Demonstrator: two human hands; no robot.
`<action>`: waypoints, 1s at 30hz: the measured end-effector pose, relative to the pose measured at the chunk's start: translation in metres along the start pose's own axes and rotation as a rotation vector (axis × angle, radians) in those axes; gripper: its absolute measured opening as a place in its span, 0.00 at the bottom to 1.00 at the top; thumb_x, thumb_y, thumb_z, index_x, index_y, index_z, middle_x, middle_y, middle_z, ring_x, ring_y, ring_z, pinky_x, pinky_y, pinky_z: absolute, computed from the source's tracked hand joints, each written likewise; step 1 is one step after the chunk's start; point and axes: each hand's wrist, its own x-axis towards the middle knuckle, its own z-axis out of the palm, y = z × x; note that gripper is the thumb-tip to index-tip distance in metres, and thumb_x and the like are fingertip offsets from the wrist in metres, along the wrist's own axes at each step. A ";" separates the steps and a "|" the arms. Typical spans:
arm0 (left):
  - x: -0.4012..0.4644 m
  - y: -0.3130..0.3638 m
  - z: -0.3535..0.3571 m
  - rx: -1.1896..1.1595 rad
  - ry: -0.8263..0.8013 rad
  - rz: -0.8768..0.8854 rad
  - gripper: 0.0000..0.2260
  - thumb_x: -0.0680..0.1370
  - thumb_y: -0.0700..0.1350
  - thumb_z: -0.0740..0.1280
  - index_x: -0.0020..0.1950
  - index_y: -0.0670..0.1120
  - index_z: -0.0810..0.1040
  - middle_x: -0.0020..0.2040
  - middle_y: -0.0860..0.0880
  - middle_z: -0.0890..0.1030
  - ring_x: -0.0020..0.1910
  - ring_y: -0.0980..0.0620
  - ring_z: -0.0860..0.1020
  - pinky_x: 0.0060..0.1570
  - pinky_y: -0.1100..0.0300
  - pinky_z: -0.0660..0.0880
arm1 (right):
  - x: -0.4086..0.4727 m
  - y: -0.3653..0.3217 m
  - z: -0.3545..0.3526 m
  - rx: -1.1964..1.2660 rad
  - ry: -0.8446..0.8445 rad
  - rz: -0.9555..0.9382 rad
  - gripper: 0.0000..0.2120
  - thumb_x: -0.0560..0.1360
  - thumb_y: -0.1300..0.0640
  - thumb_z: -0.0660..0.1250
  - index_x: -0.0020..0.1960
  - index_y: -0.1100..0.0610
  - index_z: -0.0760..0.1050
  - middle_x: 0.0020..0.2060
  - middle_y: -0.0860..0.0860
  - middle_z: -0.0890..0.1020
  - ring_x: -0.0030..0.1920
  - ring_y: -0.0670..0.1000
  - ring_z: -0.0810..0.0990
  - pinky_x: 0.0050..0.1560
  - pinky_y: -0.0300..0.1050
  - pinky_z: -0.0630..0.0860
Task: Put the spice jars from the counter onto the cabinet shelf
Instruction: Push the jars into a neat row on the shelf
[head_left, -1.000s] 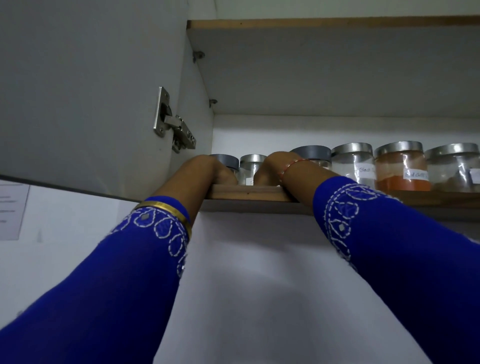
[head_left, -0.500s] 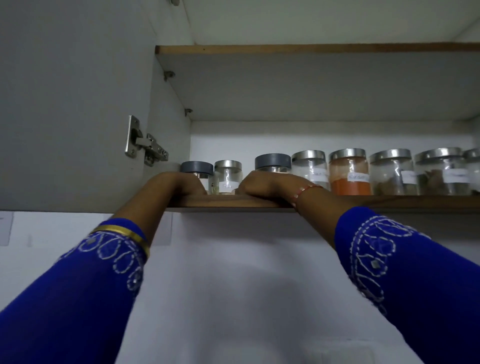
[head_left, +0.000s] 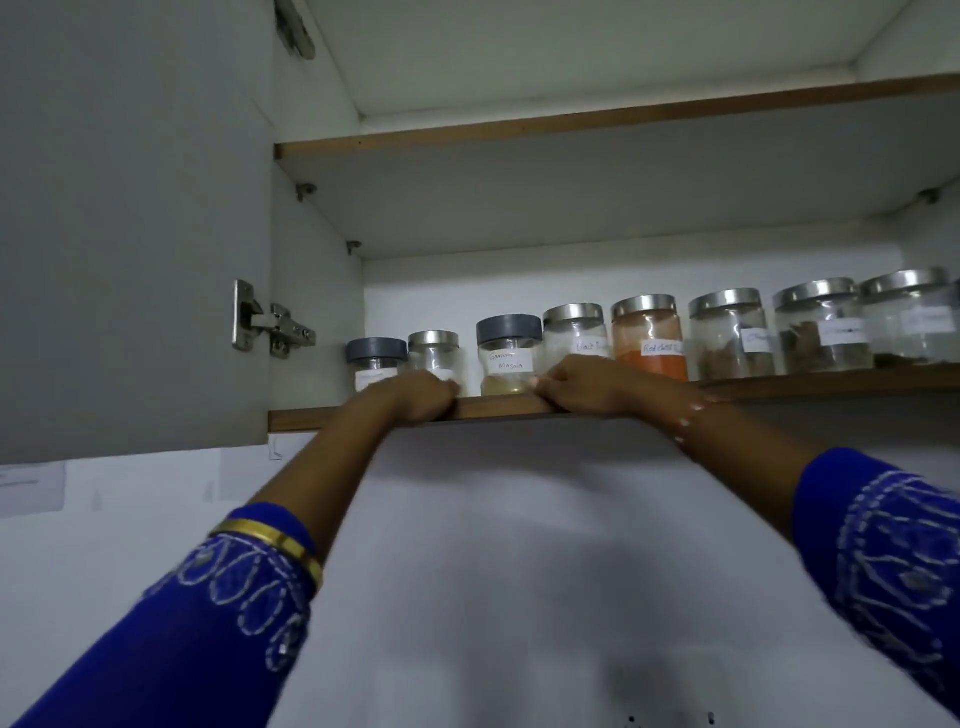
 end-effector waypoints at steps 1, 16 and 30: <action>-0.003 0.010 0.002 -0.030 -0.020 0.015 0.19 0.82 0.44 0.48 0.62 0.36 0.72 0.67 0.36 0.72 0.64 0.41 0.71 0.65 0.54 0.66 | -0.005 0.008 -0.004 -0.018 -0.010 0.035 0.22 0.82 0.50 0.49 0.33 0.56 0.67 0.46 0.57 0.74 0.50 0.54 0.72 0.50 0.40 0.63; 0.030 0.073 0.013 -0.174 -0.230 -0.070 0.16 0.78 0.47 0.55 0.61 0.42 0.73 0.61 0.41 0.77 0.59 0.44 0.76 0.64 0.50 0.71 | 0.006 0.041 -0.035 -0.038 -0.191 0.181 0.25 0.80 0.60 0.54 0.76 0.61 0.54 0.76 0.55 0.57 0.75 0.54 0.58 0.72 0.46 0.58; 0.057 0.073 0.012 -0.086 -0.329 -0.106 0.18 0.79 0.47 0.60 0.66 0.41 0.73 0.63 0.41 0.77 0.62 0.43 0.76 0.63 0.52 0.71 | 0.070 0.050 -0.010 -0.188 -0.313 0.195 0.18 0.81 0.60 0.54 0.69 0.65 0.67 0.68 0.60 0.71 0.67 0.58 0.72 0.66 0.47 0.68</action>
